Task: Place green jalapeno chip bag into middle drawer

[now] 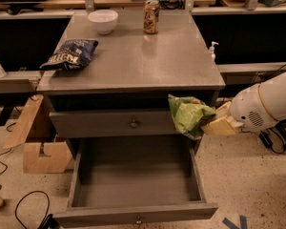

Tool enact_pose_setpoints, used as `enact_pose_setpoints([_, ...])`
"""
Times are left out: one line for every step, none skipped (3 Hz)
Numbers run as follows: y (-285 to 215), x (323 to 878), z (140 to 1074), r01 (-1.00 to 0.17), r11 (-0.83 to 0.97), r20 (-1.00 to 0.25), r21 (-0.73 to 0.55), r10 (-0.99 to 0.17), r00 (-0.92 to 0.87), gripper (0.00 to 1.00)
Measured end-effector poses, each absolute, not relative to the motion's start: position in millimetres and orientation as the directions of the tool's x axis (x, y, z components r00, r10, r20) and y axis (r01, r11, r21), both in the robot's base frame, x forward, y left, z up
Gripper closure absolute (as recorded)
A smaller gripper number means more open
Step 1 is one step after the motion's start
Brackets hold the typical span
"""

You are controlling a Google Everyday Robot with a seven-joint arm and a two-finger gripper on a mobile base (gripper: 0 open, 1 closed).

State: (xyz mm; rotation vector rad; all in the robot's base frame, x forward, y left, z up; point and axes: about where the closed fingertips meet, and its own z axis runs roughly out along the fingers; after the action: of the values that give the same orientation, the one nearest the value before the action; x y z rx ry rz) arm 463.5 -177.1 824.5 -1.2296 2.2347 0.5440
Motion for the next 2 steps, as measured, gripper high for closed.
enact_pose_setpoints([-177,463,824,-0.858,0.505,-0.619,0.093,-0.646,-0.447,1.00])
enact_pose_setpoints([-161,465,804,-0.867,0.488,-0.649,0.096,-0.630,-0.427,1.00])
